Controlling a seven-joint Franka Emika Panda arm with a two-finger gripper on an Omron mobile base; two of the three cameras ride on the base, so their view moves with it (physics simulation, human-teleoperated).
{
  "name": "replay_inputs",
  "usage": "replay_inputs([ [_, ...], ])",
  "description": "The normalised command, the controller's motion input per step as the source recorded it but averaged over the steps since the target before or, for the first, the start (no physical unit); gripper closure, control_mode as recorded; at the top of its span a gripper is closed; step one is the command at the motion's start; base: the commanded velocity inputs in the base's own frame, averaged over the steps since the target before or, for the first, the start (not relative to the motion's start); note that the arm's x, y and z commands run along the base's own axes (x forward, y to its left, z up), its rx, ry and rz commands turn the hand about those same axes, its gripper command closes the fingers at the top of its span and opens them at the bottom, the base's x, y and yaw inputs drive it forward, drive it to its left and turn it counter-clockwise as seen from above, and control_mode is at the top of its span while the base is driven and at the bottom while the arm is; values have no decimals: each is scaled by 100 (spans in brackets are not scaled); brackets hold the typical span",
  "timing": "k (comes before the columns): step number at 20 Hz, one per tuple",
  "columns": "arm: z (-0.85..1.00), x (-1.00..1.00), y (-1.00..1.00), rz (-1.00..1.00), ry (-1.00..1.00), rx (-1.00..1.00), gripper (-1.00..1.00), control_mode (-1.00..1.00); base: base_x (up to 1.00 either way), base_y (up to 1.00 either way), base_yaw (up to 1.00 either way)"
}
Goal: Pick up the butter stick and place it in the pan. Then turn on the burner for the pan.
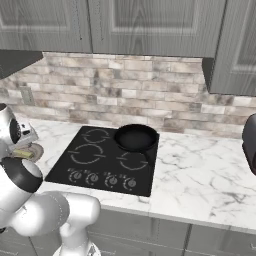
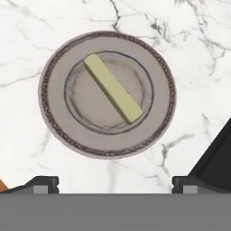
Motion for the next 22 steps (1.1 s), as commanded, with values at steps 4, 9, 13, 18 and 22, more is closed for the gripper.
replay_inputs([
  [4,-32,18,34,5,0,-3,-100,-100,0,0,0],
  [9,-17,26,23,1,0,-1,-100,-100,0,0,0],
  [13,-15,24,26,0,0,-1,-100,-100,0,0,0],
  [18,-21,10,23,0,0,-2,-100,-100,0,0,0],
  [22,-17,5,10,0,0,0,-100,-100,0,0,0],
])
